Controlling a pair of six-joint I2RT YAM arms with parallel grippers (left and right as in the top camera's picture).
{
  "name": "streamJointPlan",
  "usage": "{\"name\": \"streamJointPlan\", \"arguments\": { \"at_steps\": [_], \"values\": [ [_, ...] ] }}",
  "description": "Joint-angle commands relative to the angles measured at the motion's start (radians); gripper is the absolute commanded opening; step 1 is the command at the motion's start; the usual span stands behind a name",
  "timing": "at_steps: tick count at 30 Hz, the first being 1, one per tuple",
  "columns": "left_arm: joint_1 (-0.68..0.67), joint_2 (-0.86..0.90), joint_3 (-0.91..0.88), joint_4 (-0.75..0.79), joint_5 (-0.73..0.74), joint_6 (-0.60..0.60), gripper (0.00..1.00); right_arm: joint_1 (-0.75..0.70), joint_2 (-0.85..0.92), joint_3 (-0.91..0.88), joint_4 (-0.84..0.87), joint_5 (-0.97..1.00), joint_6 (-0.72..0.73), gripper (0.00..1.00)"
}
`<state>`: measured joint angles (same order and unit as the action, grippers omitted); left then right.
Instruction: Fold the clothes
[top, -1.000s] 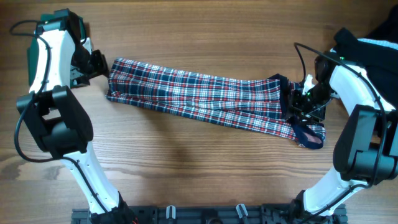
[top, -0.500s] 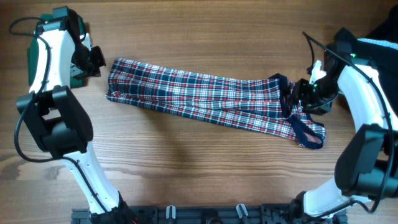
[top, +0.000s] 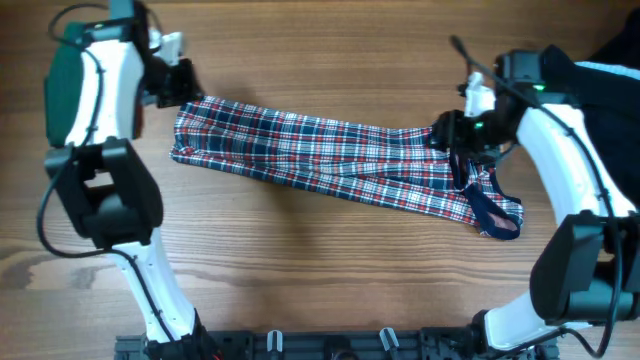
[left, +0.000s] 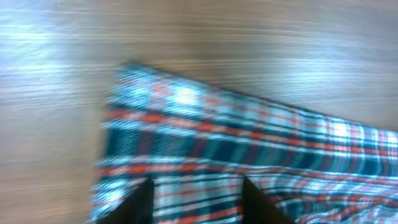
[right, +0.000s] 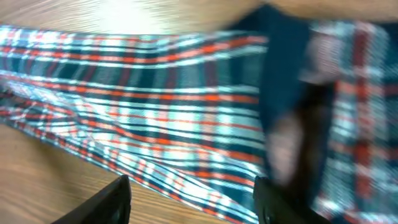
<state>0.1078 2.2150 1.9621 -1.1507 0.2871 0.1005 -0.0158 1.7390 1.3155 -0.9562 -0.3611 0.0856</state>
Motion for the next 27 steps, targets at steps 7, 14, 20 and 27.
{"name": "streamJointPlan", "arguments": {
  "at_steps": [7, 14, 20, 27],
  "values": [
    [-0.148, 0.013, -0.007, 0.067, -0.002, 0.166, 0.71, 0.110, 0.027, 0.002, 0.030, 0.047, 0.087, 0.66],
    [-0.151, 0.053, -0.048, 0.081, -0.015, 0.164, 0.71, 0.119, 0.085, -0.024, 0.037, 0.100, 0.162, 0.61],
    [-0.150, 0.060, -0.081, 0.096, -0.015, 0.164, 0.76, 0.119, 0.098, -0.077, 0.085, 0.185, 0.234, 0.61],
    [-0.150, 0.059, -0.081, 0.093, -0.015, 0.154, 0.81, 0.119, 0.169, -0.121, 0.129, 0.186, 0.259, 0.53]
  ]
}}
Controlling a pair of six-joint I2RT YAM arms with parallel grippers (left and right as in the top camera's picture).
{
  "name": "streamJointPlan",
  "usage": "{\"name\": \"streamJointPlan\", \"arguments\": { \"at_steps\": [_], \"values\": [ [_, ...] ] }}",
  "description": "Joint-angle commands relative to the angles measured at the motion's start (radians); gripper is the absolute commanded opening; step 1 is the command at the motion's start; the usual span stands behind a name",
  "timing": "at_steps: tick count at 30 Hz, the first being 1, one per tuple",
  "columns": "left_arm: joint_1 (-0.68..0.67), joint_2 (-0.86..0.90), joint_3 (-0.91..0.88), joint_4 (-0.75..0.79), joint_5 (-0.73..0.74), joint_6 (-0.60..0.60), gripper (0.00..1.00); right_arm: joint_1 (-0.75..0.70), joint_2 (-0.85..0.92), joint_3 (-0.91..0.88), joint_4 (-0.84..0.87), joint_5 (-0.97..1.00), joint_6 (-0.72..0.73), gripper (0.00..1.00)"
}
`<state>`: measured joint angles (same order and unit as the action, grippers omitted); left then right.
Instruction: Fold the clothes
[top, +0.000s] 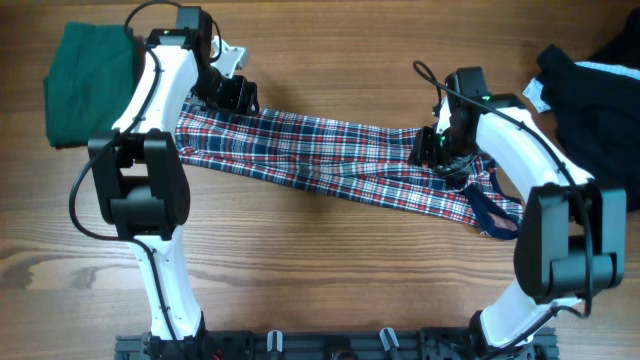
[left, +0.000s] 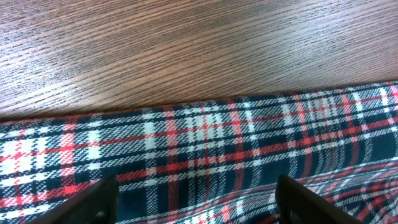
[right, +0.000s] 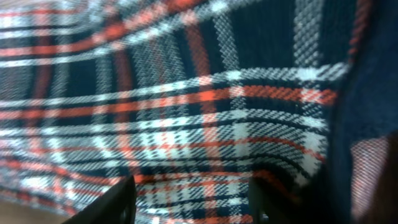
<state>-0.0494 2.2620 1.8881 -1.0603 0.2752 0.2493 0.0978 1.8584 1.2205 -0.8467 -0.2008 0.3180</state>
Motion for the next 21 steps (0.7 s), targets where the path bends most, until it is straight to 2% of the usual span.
{"name": "streamJointPlan", "arguments": {
  "at_steps": [1, 6, 10, 16, 21],
  "values": [
    [0.008, 0.012, -0.007, 0.003, -0.003, 0.005, 0.80, 0.006, 0.055, -0.033, 0.031, 0.026, 0.029, 0.51],
    [0.016, 0.012, -0.007, 0.021, -0.004, -0.018, 0.89, 0.006, 0.110, -0.050, 0.126, 0.026, 0.029, 0.49],
    [0.036, 0.012, -0.007, 0.033, -0.004, -0.026, 0.93, 0.006, 0.150, -0.050, 0.235, 0.025, 0.023, 0.49],
    [0.077, 0.012, -0.007, 0.037, -0.003, -0.056, 0.93, 0.006, 0.169, -0.050, 0.428, 0.029, -0.004, 0.52],
    [0.086, 0.012, -0.007, 0.037, -0.003, -0.056, 0.93, 0.006, 0.169, -0.046, 0.521, 0.030, -0.012, 0.54]
  ]
}}
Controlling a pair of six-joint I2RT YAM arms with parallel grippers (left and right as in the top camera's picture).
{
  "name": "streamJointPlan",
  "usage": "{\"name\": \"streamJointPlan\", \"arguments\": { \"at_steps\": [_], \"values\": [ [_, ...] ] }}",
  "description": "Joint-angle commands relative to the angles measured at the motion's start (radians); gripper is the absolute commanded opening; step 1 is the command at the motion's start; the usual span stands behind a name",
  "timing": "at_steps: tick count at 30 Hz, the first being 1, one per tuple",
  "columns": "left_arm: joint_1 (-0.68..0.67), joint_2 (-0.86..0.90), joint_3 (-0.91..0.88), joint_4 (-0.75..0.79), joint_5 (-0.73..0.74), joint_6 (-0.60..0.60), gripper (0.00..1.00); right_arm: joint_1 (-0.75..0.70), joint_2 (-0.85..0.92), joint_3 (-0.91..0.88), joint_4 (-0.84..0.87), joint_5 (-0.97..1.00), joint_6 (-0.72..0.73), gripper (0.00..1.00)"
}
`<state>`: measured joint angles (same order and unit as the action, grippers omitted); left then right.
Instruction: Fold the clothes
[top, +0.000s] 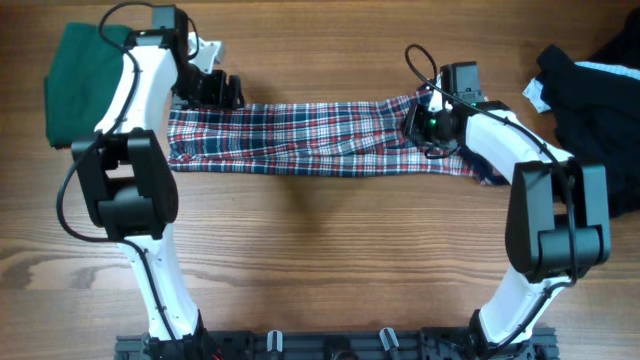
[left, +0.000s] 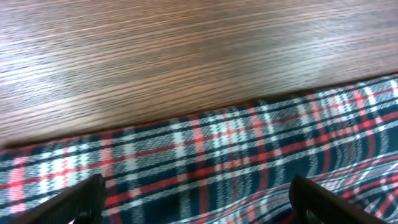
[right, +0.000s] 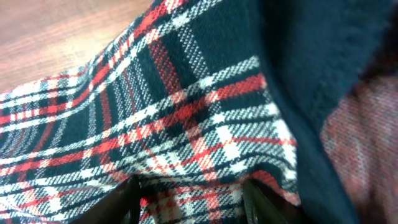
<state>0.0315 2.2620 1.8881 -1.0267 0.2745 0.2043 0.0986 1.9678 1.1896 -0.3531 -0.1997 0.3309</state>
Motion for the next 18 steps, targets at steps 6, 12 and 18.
{"name": "streamJointPlan", "arguments": {
  "at_steps": [6, 12, 18],
  "values": [
    [0.005, 0.006, -0.006, 0.000, -0.002, -0.038, 0.79, 0.005, 0.050, 0.087, -0.068, 0.019, -0.045, 0.54],
    [0.005, -0.067, -0.003, -0.111, -0.002, -0.146, 0.04, 0.005, -0.018, 0.293, -0.329, -0.071, -0.087, 0.72],
    [-0.003, -0.071, -0.025, -0.298, -0.003, -0.224, 0.04, -0.001, -0.028, 0.329, -0.530, -0.034, 0.080, 0.75]
  ]
}}
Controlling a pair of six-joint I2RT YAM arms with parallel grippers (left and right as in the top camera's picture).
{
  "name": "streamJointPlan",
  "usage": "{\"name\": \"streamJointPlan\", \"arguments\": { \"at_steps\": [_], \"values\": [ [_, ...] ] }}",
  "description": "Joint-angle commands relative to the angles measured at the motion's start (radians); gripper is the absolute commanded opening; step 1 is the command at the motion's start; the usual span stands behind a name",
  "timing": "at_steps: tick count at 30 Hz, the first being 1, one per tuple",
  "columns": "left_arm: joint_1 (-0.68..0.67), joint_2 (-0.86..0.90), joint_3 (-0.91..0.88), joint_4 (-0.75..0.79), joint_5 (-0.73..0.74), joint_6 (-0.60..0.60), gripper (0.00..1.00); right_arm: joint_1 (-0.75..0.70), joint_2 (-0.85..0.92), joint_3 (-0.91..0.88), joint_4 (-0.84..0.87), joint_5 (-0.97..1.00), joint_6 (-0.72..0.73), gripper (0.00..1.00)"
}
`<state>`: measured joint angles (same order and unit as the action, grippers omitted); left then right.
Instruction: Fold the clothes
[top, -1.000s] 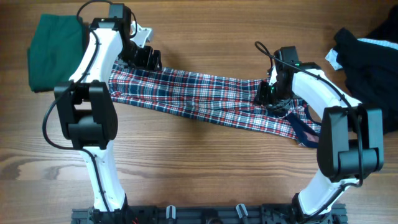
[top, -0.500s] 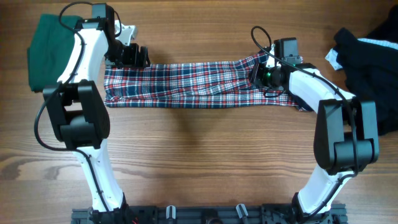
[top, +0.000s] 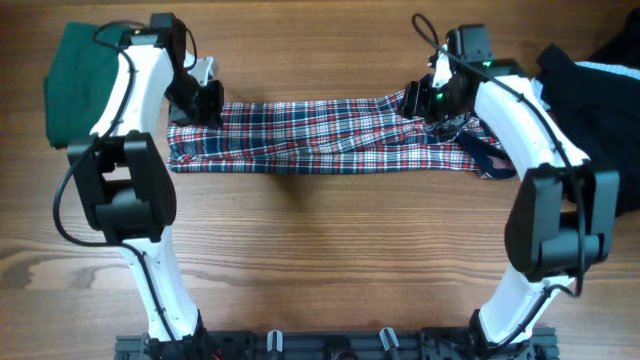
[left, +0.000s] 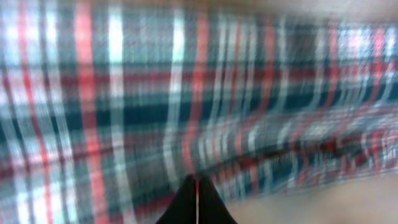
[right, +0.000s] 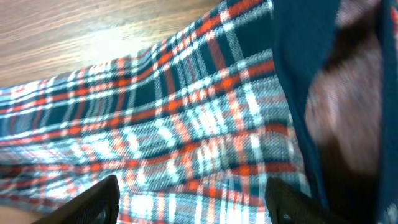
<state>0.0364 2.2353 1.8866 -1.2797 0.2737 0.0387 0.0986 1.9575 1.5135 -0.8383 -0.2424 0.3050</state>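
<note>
A red, white and navy plaid garment (top: 320, 135) lies stretched in a long horizontal band across the table. My left gripper (top: 207, 103) is at its upper left end. In the blurred left wrist view its fingers (left: 196, 196) are pressed together over the plaid (left: 186, 93), shut on the cloth as far as shows. My right gripper (top: 425, 100) sits at the upper right part of the band. Its fingers stand wide apart, open (right: 196, 202), over the plaid (right: 186, 124), beside the navy waistband (right: 305, 93).
A folded green cloth (top: 85, 80) lies at the far left, behind the left arm. A pile of dark clothes (top: 590, 90) sits at the right edge. Bare wooden table (top: 320, 250) lies in front of the garment.
My left gripper's fingers were wide apart and are now shut, and its view has shifted from the garment's far edge to the plaid itself. The right gripper stays open, slightly further back and to the right.
The garment first lay slanted from upper left to lower right, with my grippers near its ends. Then both open grippers were low on its upper edge. Then it lay straight and level as a narrower band. Now the left gripper is shut at the left end.
</note>
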Motion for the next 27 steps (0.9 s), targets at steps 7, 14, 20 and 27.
{"name": "streamJointPlan", "arguments": {
  "at_steps": [7, 14, 20, 27],
  "values": [
    [-0.019, -0.044, -0.138, 0.056, -0.049, -0.058, 0.04, -0.002, -0.018, -0.004, -0.172, 0.225, 0.309, 0.76],
    [-0.019, -0.044, -0.253, 0.212, -0.051, -0.059, 0.04, -0.002, -0.018, -0.010, -0.153, 0.412, 0.446, 0.76],
    [-0.019, -0.044, -0.253, 0.230, -0.051, -0.058, 0.04, -0.002, -0.018, -0.066, -0.049, 0.448, 0.487, 0.75],
    [-0.019, -0.044, -0.253, 0.233, -0.051, -0.058, 0.04, -0.002, -0.018, -0.126, 0.052, 0.438, 0.480, 0.58]
  ]
}}
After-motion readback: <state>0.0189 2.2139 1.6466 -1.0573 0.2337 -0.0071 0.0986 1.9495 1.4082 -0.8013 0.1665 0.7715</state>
